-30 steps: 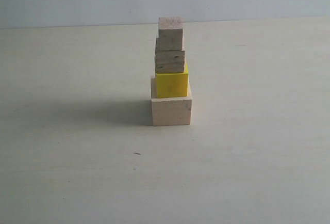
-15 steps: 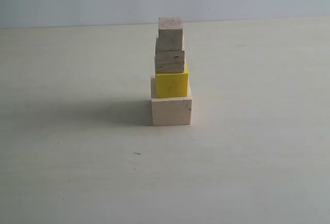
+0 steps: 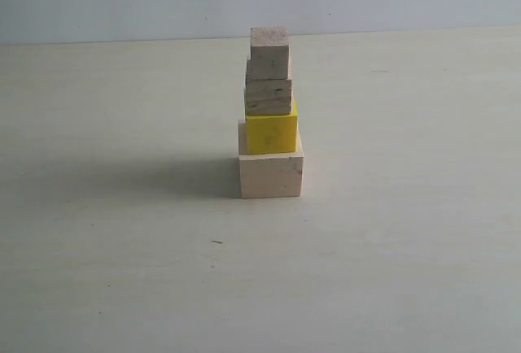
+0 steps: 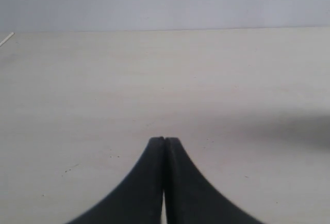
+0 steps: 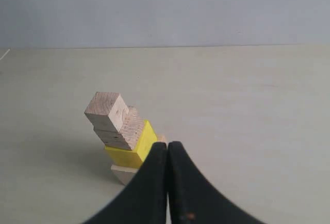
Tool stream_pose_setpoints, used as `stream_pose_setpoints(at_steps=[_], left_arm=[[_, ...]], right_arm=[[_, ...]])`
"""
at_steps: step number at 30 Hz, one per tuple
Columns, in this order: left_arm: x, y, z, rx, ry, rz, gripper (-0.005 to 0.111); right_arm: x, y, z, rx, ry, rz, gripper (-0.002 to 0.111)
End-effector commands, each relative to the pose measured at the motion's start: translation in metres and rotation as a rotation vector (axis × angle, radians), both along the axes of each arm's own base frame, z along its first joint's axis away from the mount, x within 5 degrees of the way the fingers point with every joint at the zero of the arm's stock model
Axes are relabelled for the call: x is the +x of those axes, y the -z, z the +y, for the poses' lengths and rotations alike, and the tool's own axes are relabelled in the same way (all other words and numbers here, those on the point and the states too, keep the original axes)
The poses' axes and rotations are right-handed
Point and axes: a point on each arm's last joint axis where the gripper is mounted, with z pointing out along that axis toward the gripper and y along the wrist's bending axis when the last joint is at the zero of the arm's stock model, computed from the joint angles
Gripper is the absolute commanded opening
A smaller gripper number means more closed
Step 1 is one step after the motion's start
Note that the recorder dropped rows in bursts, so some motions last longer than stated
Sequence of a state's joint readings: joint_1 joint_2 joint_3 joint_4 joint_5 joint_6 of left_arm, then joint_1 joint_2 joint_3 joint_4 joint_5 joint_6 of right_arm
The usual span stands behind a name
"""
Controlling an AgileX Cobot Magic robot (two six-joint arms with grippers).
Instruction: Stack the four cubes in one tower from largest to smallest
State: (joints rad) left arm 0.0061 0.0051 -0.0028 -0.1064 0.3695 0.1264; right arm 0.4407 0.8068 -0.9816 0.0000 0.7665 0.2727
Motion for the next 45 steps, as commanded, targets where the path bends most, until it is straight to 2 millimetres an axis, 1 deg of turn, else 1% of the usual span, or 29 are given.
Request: stream_pose_setpoints(at_steps=[1,4,43,45], left_arm=[[-0.0001,0.0,-0.0006,-0.112,-0.022,-0.006,0.001],[-0.0003,0.0008,-0.0007,-0.156,-0.034,0.005,0.001],[-0.0003,0.0006,-0.0006,-0.156,-0.037,0.003,0.001],[-0.0003,0.0006,-0.0006,-0.156,-0.037,0.003,0.001]], right_arm=[[-0.0006,-0.002,0.0,0.007,-0.002,-0.017,0.0],[-0.0006,-0.002,0.0,0.007,-0.002,-0.017,0.0],[-0.0006,-0.002,0.0,0.007,-0.002,-0.017,0.0],[-0.0024,-0.0048,-0.0071,0.011,0.034,-0.038,0.0]])
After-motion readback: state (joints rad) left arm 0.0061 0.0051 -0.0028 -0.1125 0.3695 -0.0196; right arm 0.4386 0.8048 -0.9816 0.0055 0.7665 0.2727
